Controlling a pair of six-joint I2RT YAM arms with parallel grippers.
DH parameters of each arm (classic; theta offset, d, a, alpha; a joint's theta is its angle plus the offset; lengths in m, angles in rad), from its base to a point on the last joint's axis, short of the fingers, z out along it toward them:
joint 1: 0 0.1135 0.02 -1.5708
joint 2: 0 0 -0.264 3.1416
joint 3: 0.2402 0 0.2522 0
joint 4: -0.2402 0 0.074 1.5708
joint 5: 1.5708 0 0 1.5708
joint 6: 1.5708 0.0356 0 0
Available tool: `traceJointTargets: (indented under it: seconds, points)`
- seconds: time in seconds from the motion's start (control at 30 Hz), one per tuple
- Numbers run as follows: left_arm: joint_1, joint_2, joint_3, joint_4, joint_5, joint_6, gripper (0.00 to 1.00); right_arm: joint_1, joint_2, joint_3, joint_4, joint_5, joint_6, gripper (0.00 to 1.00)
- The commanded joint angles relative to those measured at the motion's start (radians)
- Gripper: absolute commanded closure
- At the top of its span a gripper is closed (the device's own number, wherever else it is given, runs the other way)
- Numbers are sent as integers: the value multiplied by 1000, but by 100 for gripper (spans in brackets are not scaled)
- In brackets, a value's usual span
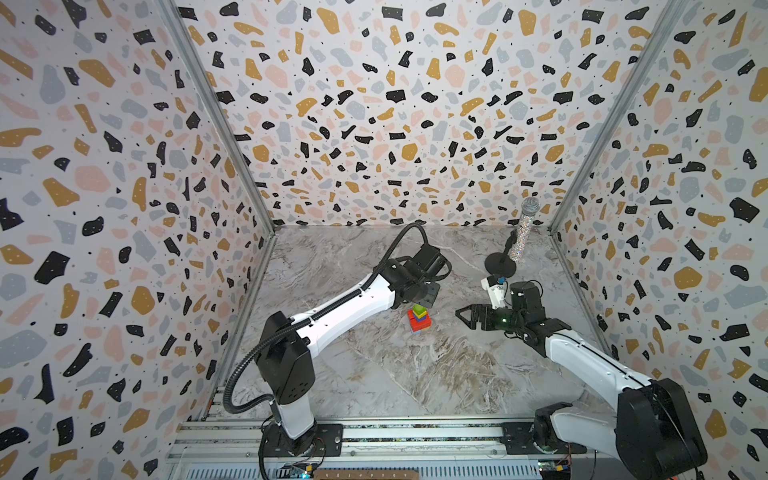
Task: Build the wood block tower
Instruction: 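Lower the yellow block onto the lime-green cylinder atop the stack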
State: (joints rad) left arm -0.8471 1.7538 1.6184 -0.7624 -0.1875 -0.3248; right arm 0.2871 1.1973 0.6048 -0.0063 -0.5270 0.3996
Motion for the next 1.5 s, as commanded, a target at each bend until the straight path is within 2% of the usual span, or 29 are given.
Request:
traceJointTargets:
  seconds: [0.0,0.9,1.47]
  points:
    - [6,3,-6,23,9,11,89,-3,-3,2,9,-5,-2,1]
    - [28,-16,-67,61,11,3,91,-3,-8,1,8,-6,-3,1]
    - [30,-14,-55,51,35,0,91,-3,-2,1,9,-7,-3,1]
